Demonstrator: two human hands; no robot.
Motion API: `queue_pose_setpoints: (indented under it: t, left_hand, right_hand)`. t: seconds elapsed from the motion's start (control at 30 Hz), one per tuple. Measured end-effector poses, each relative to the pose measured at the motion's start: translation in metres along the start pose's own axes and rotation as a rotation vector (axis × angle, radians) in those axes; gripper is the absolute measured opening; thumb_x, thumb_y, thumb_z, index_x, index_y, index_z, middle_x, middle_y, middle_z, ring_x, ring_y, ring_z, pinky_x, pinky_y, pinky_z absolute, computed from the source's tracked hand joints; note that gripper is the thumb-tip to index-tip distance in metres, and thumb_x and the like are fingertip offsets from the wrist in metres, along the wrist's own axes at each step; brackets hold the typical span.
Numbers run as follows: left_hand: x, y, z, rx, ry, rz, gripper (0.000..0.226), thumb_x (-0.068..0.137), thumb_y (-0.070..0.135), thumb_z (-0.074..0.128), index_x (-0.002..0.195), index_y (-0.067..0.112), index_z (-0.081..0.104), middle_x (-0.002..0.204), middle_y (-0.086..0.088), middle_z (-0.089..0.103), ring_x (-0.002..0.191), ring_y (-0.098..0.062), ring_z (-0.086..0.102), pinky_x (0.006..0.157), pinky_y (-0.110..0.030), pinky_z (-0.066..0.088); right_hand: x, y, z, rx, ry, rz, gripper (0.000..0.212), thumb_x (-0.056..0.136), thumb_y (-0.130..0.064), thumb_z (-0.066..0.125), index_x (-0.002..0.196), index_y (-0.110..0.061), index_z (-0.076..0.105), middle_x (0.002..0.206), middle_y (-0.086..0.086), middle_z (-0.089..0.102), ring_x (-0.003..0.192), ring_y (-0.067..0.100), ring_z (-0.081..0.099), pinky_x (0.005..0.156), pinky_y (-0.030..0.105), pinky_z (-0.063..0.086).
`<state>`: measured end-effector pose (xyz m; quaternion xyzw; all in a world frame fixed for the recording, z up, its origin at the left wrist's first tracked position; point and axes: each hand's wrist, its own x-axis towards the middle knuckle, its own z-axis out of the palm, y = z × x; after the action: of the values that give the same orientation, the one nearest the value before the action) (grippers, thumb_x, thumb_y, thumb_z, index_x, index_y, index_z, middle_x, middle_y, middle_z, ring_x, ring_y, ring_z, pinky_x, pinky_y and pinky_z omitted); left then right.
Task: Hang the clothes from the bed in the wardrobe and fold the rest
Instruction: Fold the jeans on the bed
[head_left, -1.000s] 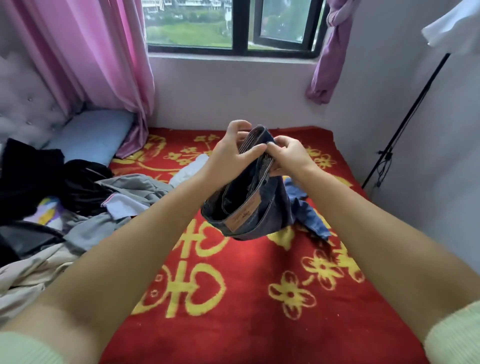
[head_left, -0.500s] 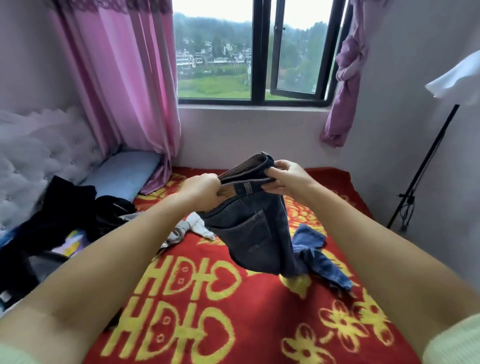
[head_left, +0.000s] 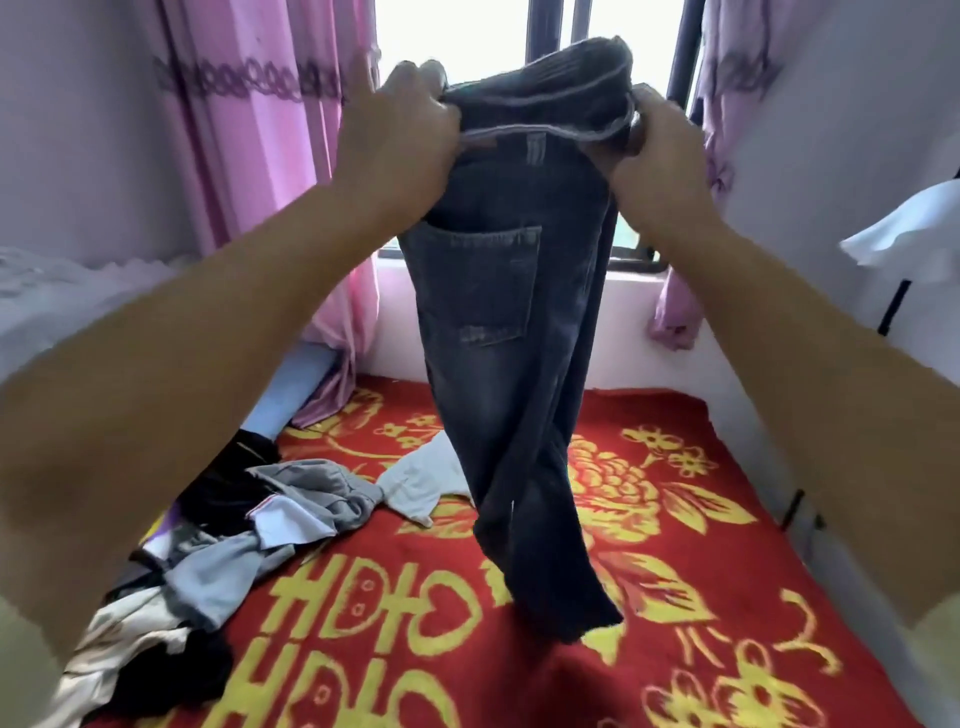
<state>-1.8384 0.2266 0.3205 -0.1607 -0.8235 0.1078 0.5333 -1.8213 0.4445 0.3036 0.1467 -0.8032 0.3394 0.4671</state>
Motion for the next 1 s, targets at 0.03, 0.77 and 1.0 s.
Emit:
queue_pose_setpoints:
  t: [0.03, 0.77, 1.0]
  left_hand:
    - [0.003, -0.004, -0.005, -0.008, 0.033, 0.012, 0.026, 0.096, 0.017, 0.05, 0.099, -0.004, 0.065, 0.11, -0.023, 0.057, 0.11, -0.04, 0.049, 0.106, -0.054, 0.022]
    - [0.074, -0.05, -0.067, -0.127, -0.284, 0.196, 0.029, 0.086, 0.04, 0.06, 0.081, 0.012, 0.057, 0.072, -0.003, 0.048, 0.072, -0.024, 0.046, 0.07, -0.031, 0.032]
    - [-0.065, 0.051, 0.136, -0.372, -1.114, 0.299, 0.036, 0.081, 0.037, 0.07, 0.092, 0.003, 0.067, 0.078, -0.006, 0.059, 0.071, -0.025, 0.053, 0.062, -0.025, 0.036]
  right_hand:
    - [0.003, -0.006, -0.006, -0.001, 0.008, 0.0, 0.031, 0.088, -0.034, 0.064, 0.108, -0.01, 0.063, 0.087, -0.003, 0.059, 0.075, 0.007, 0.052, 0.066, 0.009, 0.04]
    - [0.032, -0.041, -0.019, 0.484, -0.07, 0.243, 0.02, 0.084, -0.028, 0.069, 0.078, -0.009, 0.066, 0.071, 0.005, 0.062, 0.063, 0.018, 0.055, 0.055, 0.029, 0.042]
    - [-0.116, 0.137, 0.083, 0.177, -0.833, 0.592, 0.012, 0.086, -0.02, 0.068, 0.091, -0.009, 0.069, 0.065, 0.0, 0.054, 0.047, 0.011, 0.041, 0.042, 0.02, 0.035]
